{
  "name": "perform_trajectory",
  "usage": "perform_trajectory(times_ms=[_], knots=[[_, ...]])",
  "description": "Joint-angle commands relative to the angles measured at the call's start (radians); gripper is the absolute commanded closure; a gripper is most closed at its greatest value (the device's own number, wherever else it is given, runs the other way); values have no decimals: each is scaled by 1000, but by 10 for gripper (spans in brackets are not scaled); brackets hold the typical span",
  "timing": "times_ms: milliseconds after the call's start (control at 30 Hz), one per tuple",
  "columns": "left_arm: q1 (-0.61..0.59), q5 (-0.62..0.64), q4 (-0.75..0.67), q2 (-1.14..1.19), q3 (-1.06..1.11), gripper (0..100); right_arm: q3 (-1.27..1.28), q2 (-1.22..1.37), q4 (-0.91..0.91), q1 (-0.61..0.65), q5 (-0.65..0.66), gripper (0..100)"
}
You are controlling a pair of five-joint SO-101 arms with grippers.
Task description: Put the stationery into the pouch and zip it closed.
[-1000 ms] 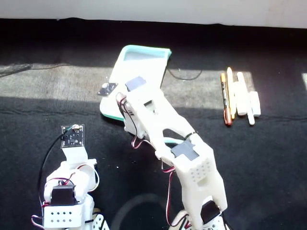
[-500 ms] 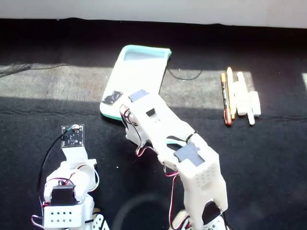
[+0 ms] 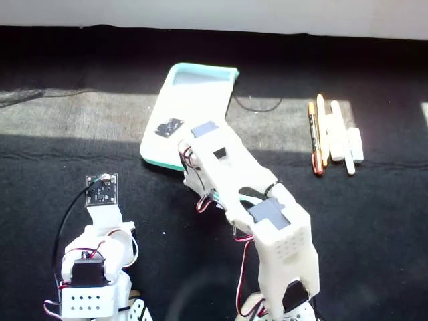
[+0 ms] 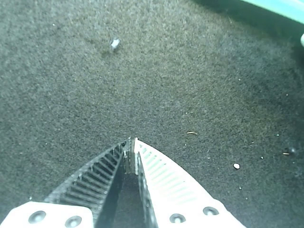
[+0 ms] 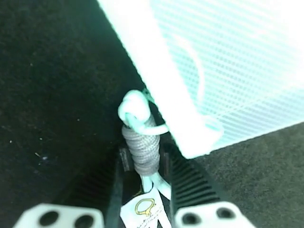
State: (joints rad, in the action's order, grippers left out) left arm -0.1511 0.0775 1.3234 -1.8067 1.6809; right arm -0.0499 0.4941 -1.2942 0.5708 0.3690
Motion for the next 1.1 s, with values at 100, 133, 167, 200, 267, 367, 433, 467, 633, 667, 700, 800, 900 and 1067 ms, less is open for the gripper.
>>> perform_trajectory(times_ms=[100, 133, 167, 200, 267, 367, 433, 467, 633, 667, 700, 800, 900, 1067], knots=[[15, 6, 0, -1, 15, 989, 99, -283, -65, -64, -2, 994], [15, 6, 0, -1, 15, 989, 145, -360, -67, -64, -2, 994], [15, 6, 0, -1, 15, 989, 194, -438, -68, -64, -2, 994], [15, 6, 0, -1, 15, 989, 248, -522, -67, -64, -2, 994], [15, 6, 0, -1, 15, 989, 366, -682, -35, -59, -2, 994], [15, 6, 0, -1, 15, 989, 549, -871, 64, -62, -2, 994], [15, 6, 0, -1, 15, 989, 656, -955, 124, -62, -3, 994], [15, 6, 0, -1, 15, 989, 700, -983, 136, -62, -3, 994], [15, 6, 0, -1, 15, 989, 794, -1110, 87, -64, -3, 994], [15, 6, 0, -1, 15, 989, 797, -1141, 65, -61, -3, 994], [15, 6, 0, -1, 15, 989, 797, -1173, 50, -61, -3, 994], [18, 5, 0, -1, 15, 989, 800, -1270, 33, -64, -3, 994], [16, 6, 0, -1, 15, 989, 802, -1336, 30, -64, -3, 994], [33, 5, 0, -1, 15, 989, 799, -1357, 30, -64, -3, 994]])
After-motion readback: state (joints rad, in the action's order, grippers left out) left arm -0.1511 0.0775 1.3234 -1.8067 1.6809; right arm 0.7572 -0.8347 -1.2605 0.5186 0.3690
